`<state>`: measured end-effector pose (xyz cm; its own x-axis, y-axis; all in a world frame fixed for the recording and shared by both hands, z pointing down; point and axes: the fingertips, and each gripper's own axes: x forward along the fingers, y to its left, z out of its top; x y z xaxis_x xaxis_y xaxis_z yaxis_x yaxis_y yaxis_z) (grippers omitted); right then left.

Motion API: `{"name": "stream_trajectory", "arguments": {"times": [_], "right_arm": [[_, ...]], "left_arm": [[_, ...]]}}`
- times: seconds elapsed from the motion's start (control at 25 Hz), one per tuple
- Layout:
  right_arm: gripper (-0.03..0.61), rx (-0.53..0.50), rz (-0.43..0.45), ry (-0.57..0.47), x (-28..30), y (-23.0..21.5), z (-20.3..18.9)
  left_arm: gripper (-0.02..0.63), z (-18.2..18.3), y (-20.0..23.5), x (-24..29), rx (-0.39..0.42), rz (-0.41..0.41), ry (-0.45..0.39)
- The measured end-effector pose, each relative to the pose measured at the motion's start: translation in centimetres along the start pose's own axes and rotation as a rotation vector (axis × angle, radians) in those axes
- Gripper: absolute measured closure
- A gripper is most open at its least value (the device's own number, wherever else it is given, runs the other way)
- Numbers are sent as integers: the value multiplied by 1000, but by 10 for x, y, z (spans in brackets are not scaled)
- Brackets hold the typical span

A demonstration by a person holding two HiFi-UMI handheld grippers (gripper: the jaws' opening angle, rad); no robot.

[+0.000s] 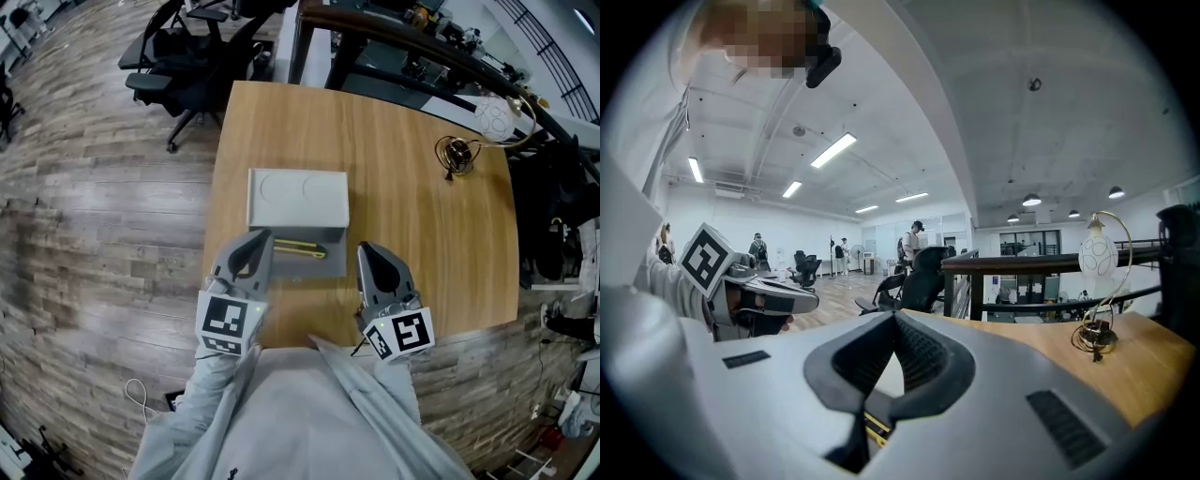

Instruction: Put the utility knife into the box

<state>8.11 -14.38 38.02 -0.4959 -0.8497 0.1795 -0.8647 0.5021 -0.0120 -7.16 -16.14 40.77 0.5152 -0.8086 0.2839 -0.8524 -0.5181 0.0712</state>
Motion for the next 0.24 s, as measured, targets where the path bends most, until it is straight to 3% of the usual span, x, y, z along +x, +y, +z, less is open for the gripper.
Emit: {"name": "stream_trajectory", "arguments": {"times": [0.24], "right_arm": [[561,-6,10,5,2,1,-1]], "left_arm": [[595,-1,0,1,6,-5,2]]}}
